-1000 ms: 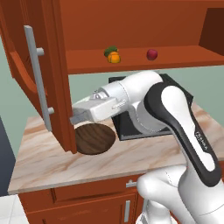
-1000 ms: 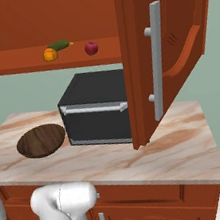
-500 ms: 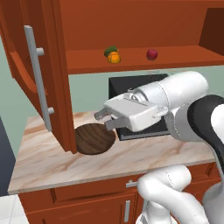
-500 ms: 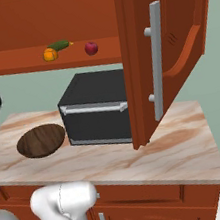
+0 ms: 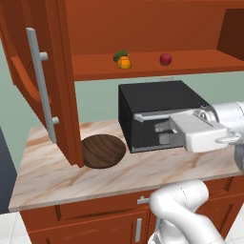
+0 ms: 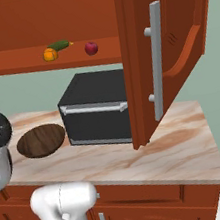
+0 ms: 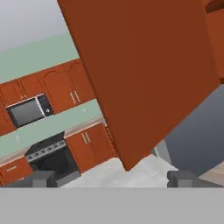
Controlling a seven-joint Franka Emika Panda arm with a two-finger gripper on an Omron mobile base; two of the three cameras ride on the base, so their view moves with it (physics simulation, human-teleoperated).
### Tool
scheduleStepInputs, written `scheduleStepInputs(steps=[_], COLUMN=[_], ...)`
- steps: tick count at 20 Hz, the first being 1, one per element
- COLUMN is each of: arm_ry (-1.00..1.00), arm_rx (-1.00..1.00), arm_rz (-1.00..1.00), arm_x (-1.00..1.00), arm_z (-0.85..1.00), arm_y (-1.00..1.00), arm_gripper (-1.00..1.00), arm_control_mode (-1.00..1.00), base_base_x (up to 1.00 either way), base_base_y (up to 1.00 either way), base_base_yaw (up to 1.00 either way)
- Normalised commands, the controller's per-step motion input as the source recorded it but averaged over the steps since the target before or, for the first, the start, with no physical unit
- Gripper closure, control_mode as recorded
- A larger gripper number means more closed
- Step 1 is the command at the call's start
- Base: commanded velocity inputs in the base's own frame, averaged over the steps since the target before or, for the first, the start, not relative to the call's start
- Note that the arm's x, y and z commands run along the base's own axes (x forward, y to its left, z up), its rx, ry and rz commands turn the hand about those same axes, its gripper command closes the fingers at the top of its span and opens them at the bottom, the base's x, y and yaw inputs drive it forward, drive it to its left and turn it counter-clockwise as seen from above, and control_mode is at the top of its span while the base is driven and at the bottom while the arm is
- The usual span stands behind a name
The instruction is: Open the cabinet. Pick the orange and apple from the cabinet and place them into the bowl. Then close the cabinet.
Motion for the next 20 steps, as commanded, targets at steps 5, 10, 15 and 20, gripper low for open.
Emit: scheduleStepInputs(steps=[5, 10, 15, 20], arm_ry=[0.11, 0.25, 0.37, 0.35], arm_rx=[-0.04, -0.07, -0.1, -0.16], arm_rz=[-0.53, -0.5, -0.42, -0.26], arm_x=[0.0, 0.01, 0.05, 0.15], arm_z=[0.11, 0.06, 0.12, 0.15], arm_y=[-0.64, -0.59, -0.55, -0.47], arm_gripper=[-1.0, -1.0, -1.0, -1.0], arm_control_mode=[-1.0, -1.0, -1.0, -1.0], base_base_x=[0.0, 0.0, 0.0, 0.0], base_base_y=[0.0, 0.0, 0.0, 0.0], base_base_yaw=[0.0, 0.0, 0.0, 0.0])
